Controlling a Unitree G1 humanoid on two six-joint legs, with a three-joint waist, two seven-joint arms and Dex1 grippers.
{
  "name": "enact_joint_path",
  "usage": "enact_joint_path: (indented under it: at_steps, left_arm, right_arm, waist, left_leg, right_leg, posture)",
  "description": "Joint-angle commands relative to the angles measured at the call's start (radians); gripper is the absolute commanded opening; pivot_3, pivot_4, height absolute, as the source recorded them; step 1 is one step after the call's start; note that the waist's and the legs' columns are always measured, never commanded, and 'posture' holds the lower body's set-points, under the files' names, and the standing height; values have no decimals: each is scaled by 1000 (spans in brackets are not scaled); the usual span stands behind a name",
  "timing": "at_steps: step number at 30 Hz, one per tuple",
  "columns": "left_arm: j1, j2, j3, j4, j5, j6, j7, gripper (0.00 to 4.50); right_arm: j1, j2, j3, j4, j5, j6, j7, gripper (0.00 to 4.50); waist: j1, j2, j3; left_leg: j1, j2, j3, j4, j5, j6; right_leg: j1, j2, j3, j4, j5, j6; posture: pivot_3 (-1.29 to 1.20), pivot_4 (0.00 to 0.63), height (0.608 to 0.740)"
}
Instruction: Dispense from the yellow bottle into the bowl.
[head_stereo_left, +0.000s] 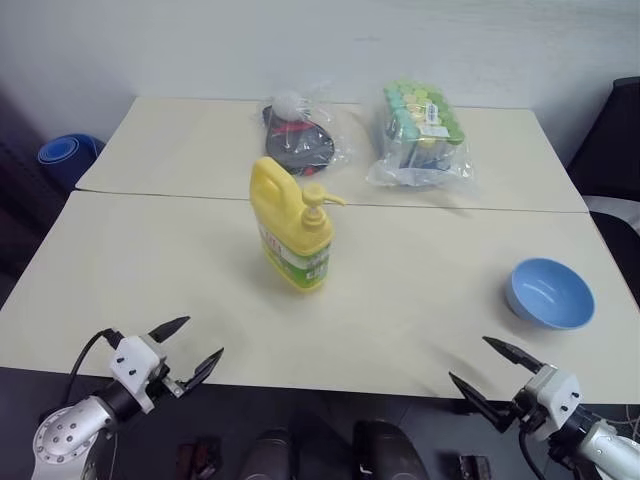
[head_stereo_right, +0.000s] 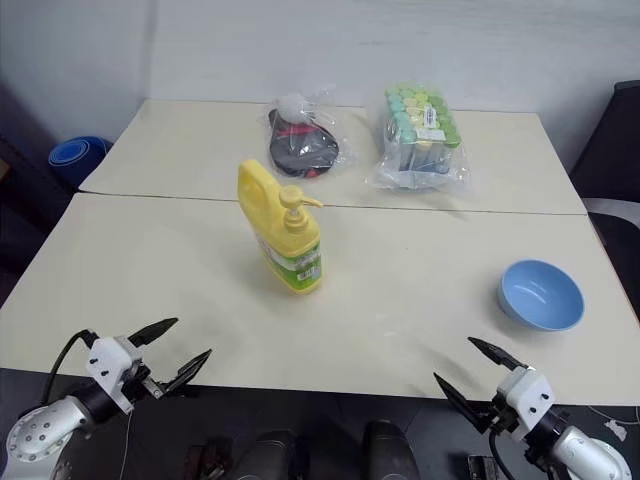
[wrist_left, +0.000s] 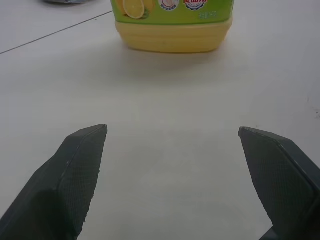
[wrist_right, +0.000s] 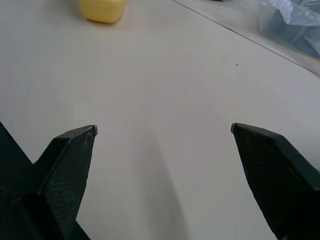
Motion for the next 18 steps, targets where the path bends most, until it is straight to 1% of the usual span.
enact_joint_path:
  at_steps: [1,2,4,7,10,13,15,18]
  left_arm:
    - [-2,31,-2,-52,-35,57,-22,4468]
    - [-5,36,-5,-63,-43,71,-28,4468]
    - [-37,43,-6,-101,-120,158,-38,4468]
    - [-114,116,-17,-182,-287,276,-167,4468]
    - [-226,170,-48,-236,-340,347,-201,4468]
    - [-327,201,-94,-271,-371,400,-234,4468]
    - [-390,207,-124,-280,-383,428,-248,4468]
    - [-448,213,-148,-295,-410,477,-261,4468]
  right_arm:
    - [4,12,-40,-22,19,-17,-26,4500]
    - [3,13,-46,-25,21,-14,-34,4500]
    - [-4,12,-81,-28,41,11,-67,4500]
    - [-40,-18,-186,24,87,55,-111,4500]
    - [-106,-60,-242,87,122,132,-120,4500]
    - [-183,-113,-235,166,97,221,-116,4500]
    - [-243,-142,-206,228,69,288,-114,4500]
    - [-333,-163,-167,328,21,312,-101,4500]
  waist:
    - [0,0,0]
    - [0,0,0]
    - [0,0,0]
    - [3,0,0]
    - [1,2,0]
    - [-6,3,-1]
    - [-8,3,-1]
    - [-11,3,0]
  left_leg:
    - [0,0,0,0,0,0]
    - [0,0,0,0,0,0]
    - [0,0,0,0,0,0]
    - [0,0,0,1,0,0]
    - [0,-1,-1,1,0,0]
    - [0,-1,0,1,1,0]
    - [1,0,0,1,1,-1]
    - [1,0,0,2,3,-1]
  right_leg:
    - [0,0,0,0,0,0]
    - [0,0,0,0,0,0]
    - [0,0,0,0,0,0]
    - [0,-1,0,1,0,0]
    - [1,-1,0,1,0,0]
    - [1,-1,-1,1,0,0]
    - [1,1,-1,2,0,0]
    - [1,2,-1,3,0,0]
  posture:
    - [0,150,740]
    - [0,150,740]
    - [0,150,740]
    - [0,150,740]
    - [0,150,740]
    - [0,150,740]
    - [0,150,740]
    - [0,150,740]
